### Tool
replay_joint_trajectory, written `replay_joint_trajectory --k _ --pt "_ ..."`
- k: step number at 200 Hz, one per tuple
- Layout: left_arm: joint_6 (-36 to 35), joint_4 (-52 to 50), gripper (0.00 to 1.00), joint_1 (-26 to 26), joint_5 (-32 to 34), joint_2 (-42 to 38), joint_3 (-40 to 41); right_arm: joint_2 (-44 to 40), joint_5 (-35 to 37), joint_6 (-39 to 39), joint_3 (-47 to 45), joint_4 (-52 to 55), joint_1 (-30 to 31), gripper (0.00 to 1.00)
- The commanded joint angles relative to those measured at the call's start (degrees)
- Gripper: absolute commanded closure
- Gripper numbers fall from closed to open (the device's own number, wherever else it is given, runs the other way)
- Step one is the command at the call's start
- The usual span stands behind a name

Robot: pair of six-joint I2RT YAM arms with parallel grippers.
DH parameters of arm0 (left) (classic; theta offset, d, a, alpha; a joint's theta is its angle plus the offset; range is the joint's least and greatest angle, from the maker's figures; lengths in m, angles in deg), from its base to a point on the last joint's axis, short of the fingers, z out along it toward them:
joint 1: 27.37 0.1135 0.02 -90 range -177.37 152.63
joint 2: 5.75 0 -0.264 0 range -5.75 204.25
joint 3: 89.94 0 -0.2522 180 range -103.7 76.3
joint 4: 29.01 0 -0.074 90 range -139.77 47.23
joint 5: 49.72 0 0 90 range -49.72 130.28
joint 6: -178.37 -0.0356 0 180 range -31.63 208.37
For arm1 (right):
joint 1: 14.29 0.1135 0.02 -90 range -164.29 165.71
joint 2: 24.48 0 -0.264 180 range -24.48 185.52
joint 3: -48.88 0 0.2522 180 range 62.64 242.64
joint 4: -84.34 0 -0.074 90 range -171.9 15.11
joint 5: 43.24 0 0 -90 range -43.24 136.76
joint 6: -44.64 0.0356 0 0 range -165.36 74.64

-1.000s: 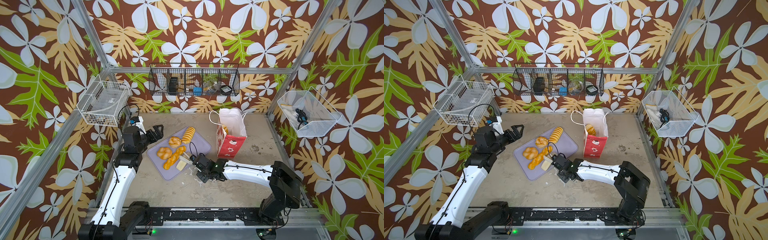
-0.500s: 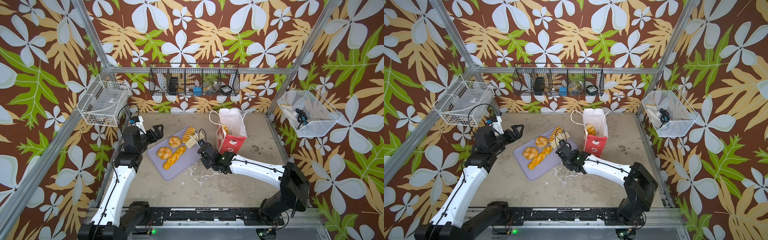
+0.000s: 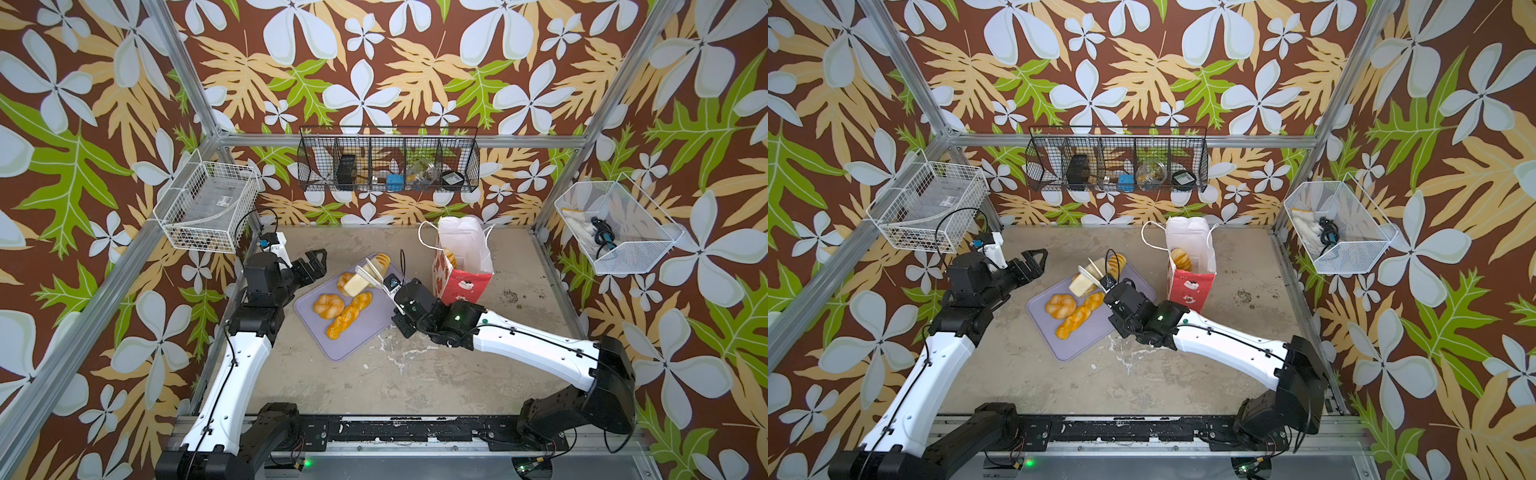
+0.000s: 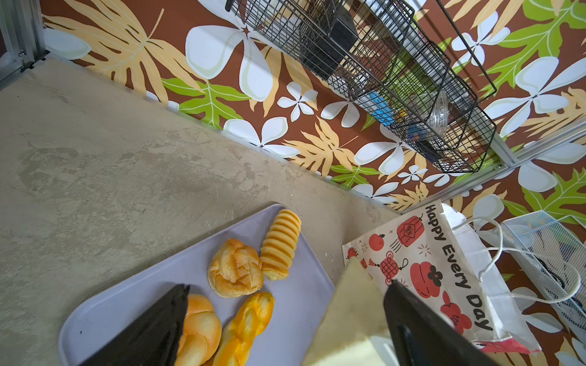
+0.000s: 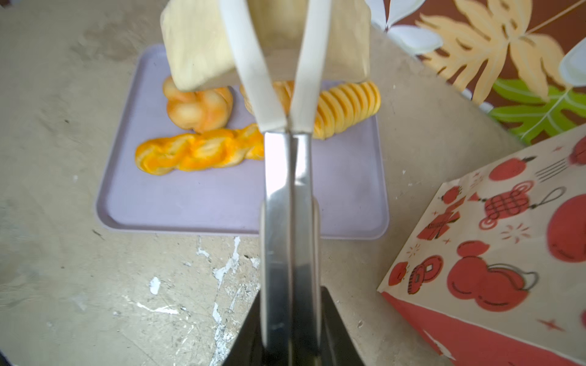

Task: Pack bread into a paper bag
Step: Pick up the fake bread from the plate, then place the fake bread in the paper bag.

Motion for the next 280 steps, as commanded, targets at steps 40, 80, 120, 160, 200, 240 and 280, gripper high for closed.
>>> replay_joint_trajectory --k 40,80,120,160,200,240,280 --pt "-0.6 1.2 0.0 0.1 -0.4 -0.7 0.0 -11.4 15.9 -1.5 6.4 0.9 0.0 1.0" --pt "-0.3 1.4 0.0 0.0 -0.4 -0.3 0.0 -19.7 26.4 -0.2 1.7 1.8 -0.3 1.0" --pt "0.3 1.9 0.0 0.0 -1.0 0.4 0.0 -25.5 28.6 4.8 -6.2 4.0 -4.8 1.0" --pt "0.9 2.6 0.0 0.0 -1.4 0.9 0.8 -28.1 26.5 6.5 -12.3 3.9 -10.2 1.0" --pt "1.4 3.4 0.0 0.0 -1.7 1.0 1.2 -26.9 26.5 6.3 -13.4 4.4 -10.9 1.0" --pt "1.6 3.5 0.0 0.0 -1.7 1.1 1.2 -25.4 28.7 6.7 -13.5 5.9 -11.0 1.0" --pt "1.6 3.4 0.0 0.0 -1.6 1.2 0.8 -25.9 30.8 6.5 -13.6 6.0 -11.9 1.0"
